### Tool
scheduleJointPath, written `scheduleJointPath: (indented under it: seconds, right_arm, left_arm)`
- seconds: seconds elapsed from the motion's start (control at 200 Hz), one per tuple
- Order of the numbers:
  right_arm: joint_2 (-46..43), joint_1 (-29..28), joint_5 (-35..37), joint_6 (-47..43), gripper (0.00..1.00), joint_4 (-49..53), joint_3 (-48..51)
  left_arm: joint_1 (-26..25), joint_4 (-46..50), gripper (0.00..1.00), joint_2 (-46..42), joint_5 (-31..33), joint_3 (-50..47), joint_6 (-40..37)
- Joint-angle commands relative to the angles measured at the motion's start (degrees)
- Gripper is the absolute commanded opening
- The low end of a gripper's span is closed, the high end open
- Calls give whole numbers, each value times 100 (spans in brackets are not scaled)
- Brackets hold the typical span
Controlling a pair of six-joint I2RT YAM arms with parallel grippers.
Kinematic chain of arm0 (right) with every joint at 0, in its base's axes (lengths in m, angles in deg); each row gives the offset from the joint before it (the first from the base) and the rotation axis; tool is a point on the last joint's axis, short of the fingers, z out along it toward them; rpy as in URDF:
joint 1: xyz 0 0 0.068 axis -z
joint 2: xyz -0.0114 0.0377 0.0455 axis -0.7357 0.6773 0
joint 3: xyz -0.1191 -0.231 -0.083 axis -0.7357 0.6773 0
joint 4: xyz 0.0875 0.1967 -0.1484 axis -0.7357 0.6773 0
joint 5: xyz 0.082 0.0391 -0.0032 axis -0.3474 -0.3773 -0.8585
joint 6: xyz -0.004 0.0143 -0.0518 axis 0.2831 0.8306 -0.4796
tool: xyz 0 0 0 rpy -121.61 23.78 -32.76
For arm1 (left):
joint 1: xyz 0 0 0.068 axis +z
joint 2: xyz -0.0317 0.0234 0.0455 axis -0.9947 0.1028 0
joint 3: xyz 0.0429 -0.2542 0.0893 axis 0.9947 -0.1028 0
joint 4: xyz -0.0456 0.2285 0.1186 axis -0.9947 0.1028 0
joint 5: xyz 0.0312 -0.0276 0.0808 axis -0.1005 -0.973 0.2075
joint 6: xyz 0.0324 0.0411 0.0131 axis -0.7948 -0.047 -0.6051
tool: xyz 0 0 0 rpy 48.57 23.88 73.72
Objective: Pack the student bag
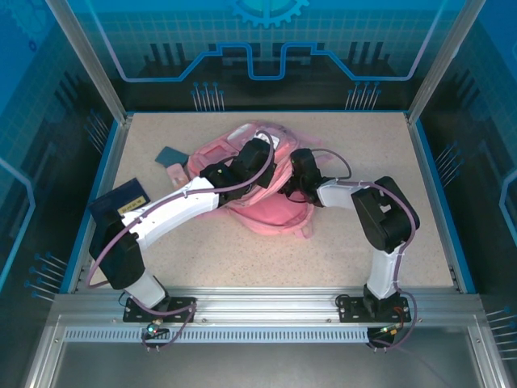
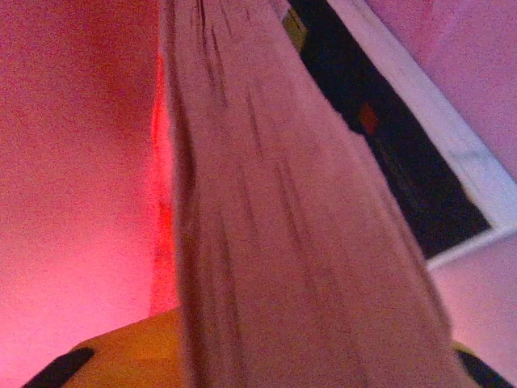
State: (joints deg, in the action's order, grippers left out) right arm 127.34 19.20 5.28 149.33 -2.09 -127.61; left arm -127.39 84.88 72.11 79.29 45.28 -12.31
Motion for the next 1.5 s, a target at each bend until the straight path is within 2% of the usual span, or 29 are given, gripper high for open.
scheduleJointPath:
  seconds: [0.0, 0.155, 0.335, 0.395, 0.505, 0.7, 0.855, 0.935, 1.186, 1.496]
  right_arm:
    - [-175, 77, -368, -174, 42, 261, 149]
    - [-594, 280, -550, -324, 42, 284, 552]
    - [-480, 322, -857, -81, 19, -213, 638]
    - [-346, 294, -930, 8, 15, -387, 554]
    - [-133, 219, -891, 22, 14, -341, 338]
    - [196, 113, -932, 13, 19, -384, 27]
    - [-283, 161, -938, -337, 40, -236, 260]
    - [-743, 218, -961, -650, 44, 91, 569]
    - [-2368, 461, -560, -1452, 45, 1199, 2079]
    - [-4126, 655, 641, -2379, 42, 3253, 2526]
  left_arm:
    - [-51, -752, 2, -213, -260, 338, 208]
    - [-23, -752, 3, -223, -338, 331, 213]
    - [-4, -761, 3, -204, -385, 298, 249]
    - [1, -744, 3, -200, -395, 297, 251]
    - [11, -717, 3, -236, -395, 294, 246]
    - [15, -658, 3, -263, -422, 285, 254]
    - [37, -655, 3, -293, -406, 247, 269]
    - [63, -665, 3, -294, -417, 224, 272]
    - [143, -899, 3, -201, -549, 49, 269]
    - [180, -1016, 3, 6, -901, 68, 189]
